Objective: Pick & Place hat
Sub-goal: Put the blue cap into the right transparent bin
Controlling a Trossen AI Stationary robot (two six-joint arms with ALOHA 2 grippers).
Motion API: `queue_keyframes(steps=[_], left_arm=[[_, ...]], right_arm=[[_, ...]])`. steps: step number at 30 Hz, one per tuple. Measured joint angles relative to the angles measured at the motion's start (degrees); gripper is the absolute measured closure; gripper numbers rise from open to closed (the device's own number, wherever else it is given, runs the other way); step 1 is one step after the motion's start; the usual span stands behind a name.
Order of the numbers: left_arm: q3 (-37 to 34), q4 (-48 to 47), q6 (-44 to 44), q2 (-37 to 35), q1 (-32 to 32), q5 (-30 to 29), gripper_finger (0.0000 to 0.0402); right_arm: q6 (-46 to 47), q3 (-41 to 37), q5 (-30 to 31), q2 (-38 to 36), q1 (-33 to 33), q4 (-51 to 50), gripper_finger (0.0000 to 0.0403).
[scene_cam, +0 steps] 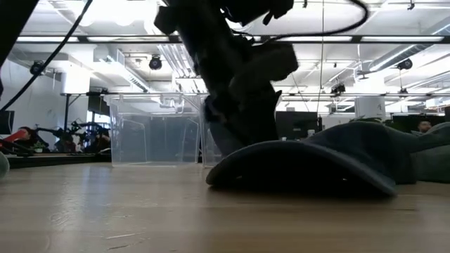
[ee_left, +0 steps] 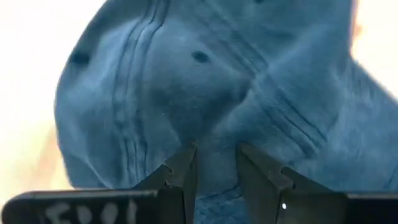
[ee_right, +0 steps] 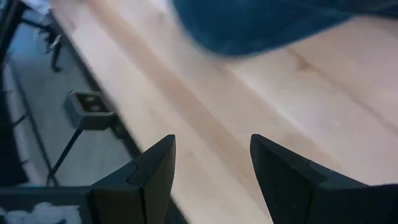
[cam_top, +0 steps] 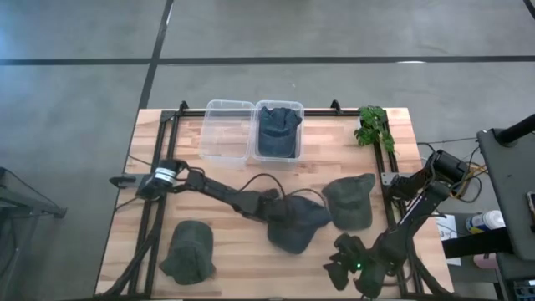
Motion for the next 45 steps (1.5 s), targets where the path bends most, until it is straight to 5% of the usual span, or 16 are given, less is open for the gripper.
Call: queue_keyframes(steps=[5,12,16,19,24,28,36,45], left_arm=[[-1.8,6.1,-34.4,0.1,-0.9,-1.5,0.0296],[-7.4,36.8,-47.2,0.3,1.2,0.7,0.0296],[-7.6,47.8,-39.3,0.0,2.5,9.2,0.0296],[-6.3,44.6,-19.5,-1.2,2.5,15.4,0.0296],[-3.3,28.9,17.5,-2.6,2.0,12.2,0.0296],[-2.8,19.6,30.9,-2.6,2.3,9.7,0.0296],[-3.8,7.9,26.0,-2.6,3.5,9.1,0.0296],[-3.8,3.5,-4.1,-2.6,1.2,14.2,0.0296]], right_arm=[[4.2,-0.3,0.1,0.0,0.0,-3.0,0.02],[6.5,-0.4,-4.4,0.0,0.4,-0.2,0.02],[10.5,-0.4,-5.9,0.0,1.9,2.6,0.02],[12.2,-0.4,-5.6,0.0,2.9,4.5,0.02],[12.3,-0.4,-4.4,2.1,3.0,6.8,0.02],[12.3,-0.4,-4.1,6.0,1.8,11.1,0.02],[17.0,-0.5,0.2,10.2,0.3,13.5,0.02],[17.4,-0.5,3.8,14.4,-4.7,19.0,0.02]])
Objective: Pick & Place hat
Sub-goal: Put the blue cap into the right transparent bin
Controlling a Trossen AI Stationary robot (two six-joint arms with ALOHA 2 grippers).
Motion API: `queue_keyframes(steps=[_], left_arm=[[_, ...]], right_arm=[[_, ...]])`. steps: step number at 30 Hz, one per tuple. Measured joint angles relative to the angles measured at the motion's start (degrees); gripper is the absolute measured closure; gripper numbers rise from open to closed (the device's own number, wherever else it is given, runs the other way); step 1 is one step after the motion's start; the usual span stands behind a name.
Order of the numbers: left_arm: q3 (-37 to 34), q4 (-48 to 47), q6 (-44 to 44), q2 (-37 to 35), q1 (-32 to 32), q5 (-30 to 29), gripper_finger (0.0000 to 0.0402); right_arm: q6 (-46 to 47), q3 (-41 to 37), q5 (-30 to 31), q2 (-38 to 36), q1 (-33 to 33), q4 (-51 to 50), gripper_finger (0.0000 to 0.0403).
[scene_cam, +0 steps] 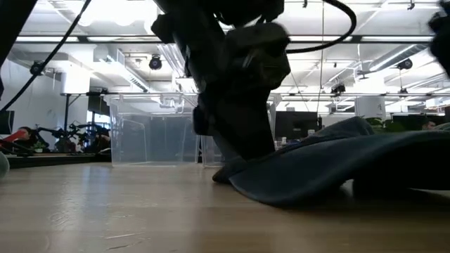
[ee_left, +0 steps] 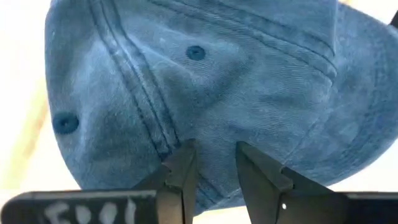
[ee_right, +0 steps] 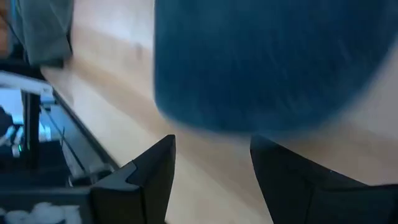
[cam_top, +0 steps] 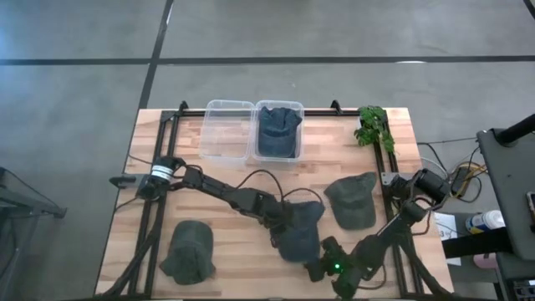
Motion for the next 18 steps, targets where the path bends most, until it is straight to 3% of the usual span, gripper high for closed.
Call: queue_keyframes(steps=[8,15,18], left_arm=[[-0.1,3.3,-5.7,0.0,-0.6,2.6,0.0296],[0.0,5.4,-7.3,0.0,-1.3,9.2,0.0296],[0.0,5.9,-7.6,0.0,-2.0,10.5,0.0296]], right_arm=[[-1.4,-0.5,2.6,0.0,-3.1,-0.3,0.0199],[2.5,-0.6,10.9,-0.3,-3.7,-0.4,0.0199],[2.1,-0.6,11.4,-0.8,-3.6,-0.3,0.0199]])
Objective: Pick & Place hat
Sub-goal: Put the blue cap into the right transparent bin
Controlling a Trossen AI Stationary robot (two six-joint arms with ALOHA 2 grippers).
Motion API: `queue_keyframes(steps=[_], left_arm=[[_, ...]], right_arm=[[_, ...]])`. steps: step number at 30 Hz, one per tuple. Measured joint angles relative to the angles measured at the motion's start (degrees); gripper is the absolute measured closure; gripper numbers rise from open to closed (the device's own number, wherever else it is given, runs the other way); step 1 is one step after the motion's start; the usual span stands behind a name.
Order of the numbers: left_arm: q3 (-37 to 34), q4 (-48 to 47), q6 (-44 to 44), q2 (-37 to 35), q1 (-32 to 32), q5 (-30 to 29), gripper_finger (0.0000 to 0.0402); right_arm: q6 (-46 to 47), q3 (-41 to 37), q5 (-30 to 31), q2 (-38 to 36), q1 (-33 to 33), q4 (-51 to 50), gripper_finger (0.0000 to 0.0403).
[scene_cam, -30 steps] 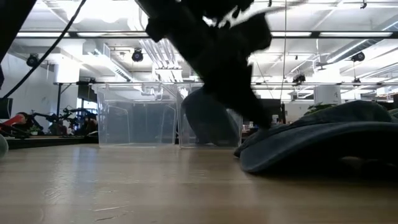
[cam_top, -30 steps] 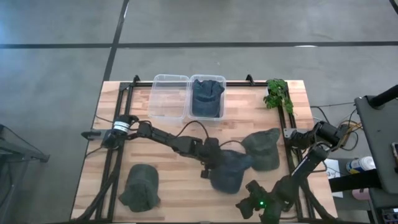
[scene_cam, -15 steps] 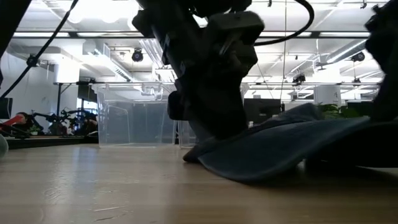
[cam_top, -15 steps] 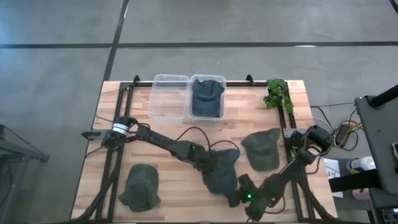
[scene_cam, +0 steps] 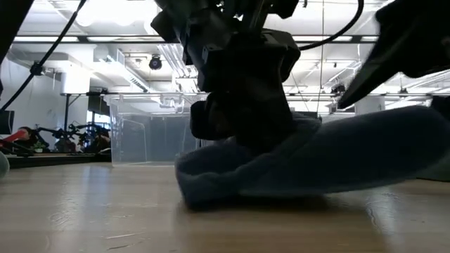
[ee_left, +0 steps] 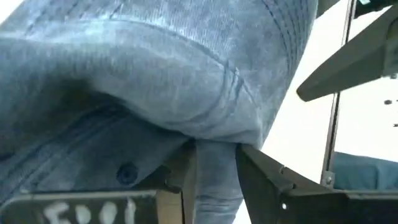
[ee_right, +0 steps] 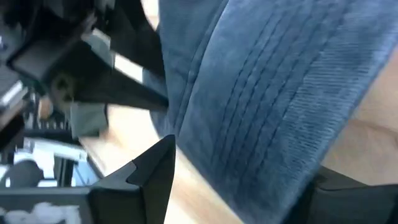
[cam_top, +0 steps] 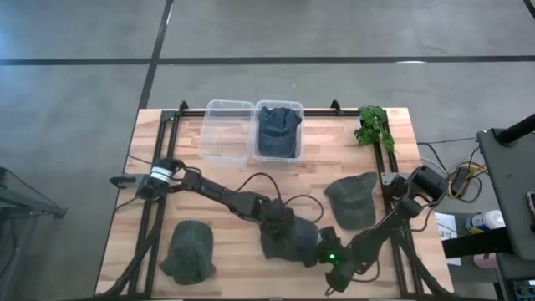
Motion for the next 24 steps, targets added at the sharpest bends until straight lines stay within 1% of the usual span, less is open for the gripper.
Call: queue_keyframes(steps=[3,6,8,10,12,15,18,20,22,24], left_arm=[[0.2,2.7,1.4,0.0,-0.9,-0.9,0.0296],[1.2,2.6,3.2,0.0,-1.5,-2.0,0.0296],[1.9,2.4,5.3,-0.3,-1.8,-2.9,0.0296],[2.8,1.6,7.4,-1.4,-2.1,-4.1,0.0296],[3.5,-0.1,9.5,-3.0,-2.3,-6.2,0.0296],[3.6,-4.6,12.3,-6.6,-2.8,-12.8,0.0296],[3.6,-8.8,12.9,-11.2,-3.9,-21.9,0.0296],[3.6,-10.8,12.4,-14.8,-4.6,-26.0,0.0296],[3.7,-12.3,11.4,-18.6,-5.4,-28.1,0.0296],[3.7,-13.2,10.5,-22.4,-6.2,-29.4,0.0296]], right_arm=[[-2.6,0.0,-0.3,-0.6,0.1,0.0,0.02],[-5.8,0.0,-0.2,-1.7,0.0,-0.1,0.0201],[-8.6,0.0,-0.2,-3.0,0.0,-0.9,0.0211],[-12.2,0.0,-0.3,-4.6,0.1,-2.5,0.0231],[-16.6,0.0,-0.5,-6.7,0.1,-5.2,0.0261],[-24.5,0.0,-0.3,-10.8,-0.3,-9.9,0.032],[-35.9,0.0,-0.2,-15.0,-0.7,-12.8,0.0378],[-47.3,0.0,-0.2,-18.0,-0.8,-12.4,0.0385],[-59.0,0.3,-1.1,-20.9,-1.1,-12.1,0.0387],[-70.9,1.4,-3.9,-23.3,-1.7,-12.8,0.0388]])
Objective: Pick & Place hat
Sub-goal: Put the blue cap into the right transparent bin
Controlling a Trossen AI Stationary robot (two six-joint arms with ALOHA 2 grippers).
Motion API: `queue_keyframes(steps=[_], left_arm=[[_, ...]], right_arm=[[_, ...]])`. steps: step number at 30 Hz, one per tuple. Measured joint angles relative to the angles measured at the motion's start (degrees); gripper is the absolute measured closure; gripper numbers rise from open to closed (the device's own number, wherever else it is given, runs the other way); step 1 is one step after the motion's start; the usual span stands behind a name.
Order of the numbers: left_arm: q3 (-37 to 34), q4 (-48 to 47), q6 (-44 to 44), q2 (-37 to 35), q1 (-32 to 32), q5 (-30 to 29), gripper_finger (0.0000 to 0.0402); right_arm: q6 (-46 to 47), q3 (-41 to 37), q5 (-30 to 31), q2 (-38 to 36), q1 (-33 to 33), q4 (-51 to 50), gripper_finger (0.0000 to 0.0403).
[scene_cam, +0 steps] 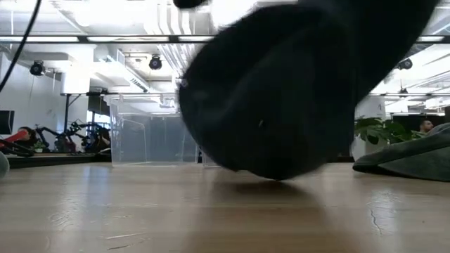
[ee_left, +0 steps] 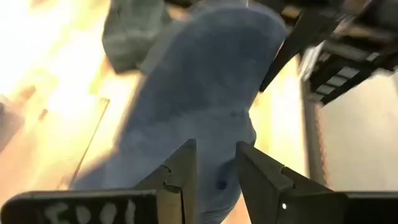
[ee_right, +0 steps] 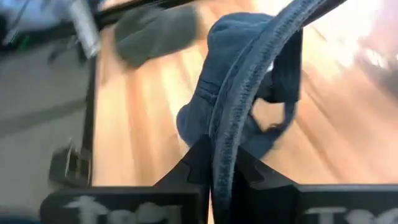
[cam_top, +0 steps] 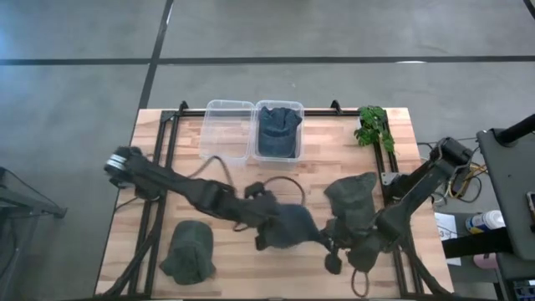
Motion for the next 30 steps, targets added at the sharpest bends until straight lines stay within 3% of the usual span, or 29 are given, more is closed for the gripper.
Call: queue_keyframes(steps=[3,6,13,19,26,30], left_arm=[[0.0,-0.4,-1.2,-5.6,-1.1,-1.9,0.0296],[0.1,-0.8,-2.0,-10.9,-1.7,-2.4,0.0296],[0.1,-12.4,-5.1,-19.2,-1.9,-12.0,0.0296],[0.0,-20.6,-7.3,-20.0,1.2,-12.9,0.0296],[0.0,-22.6,-5.5,-15.6,7.5,-10.6,0.0296],[0.0,-22.7,-3.4,-12.6,12.3,-4.6,0.0296]], right_arm=[[-15.9,3.5,-3.8,-2.3,-0.8,-3.6,0.0388],[-26.3,9.5,-3.7,-2.5,-1.0,-13.2,0.0388],[-48.0,27.2,3.5,4.1,0.8,-39.6,0.0389],[-61.3,35.1,9.7,11.7,4.0,-57.1,0.0389],[-77.8,34.6,12.7,14.4,6.3,-59.2,0.0389],[-84.2,34.5,18.2,14.8,7.5,-58.9,0.039]])
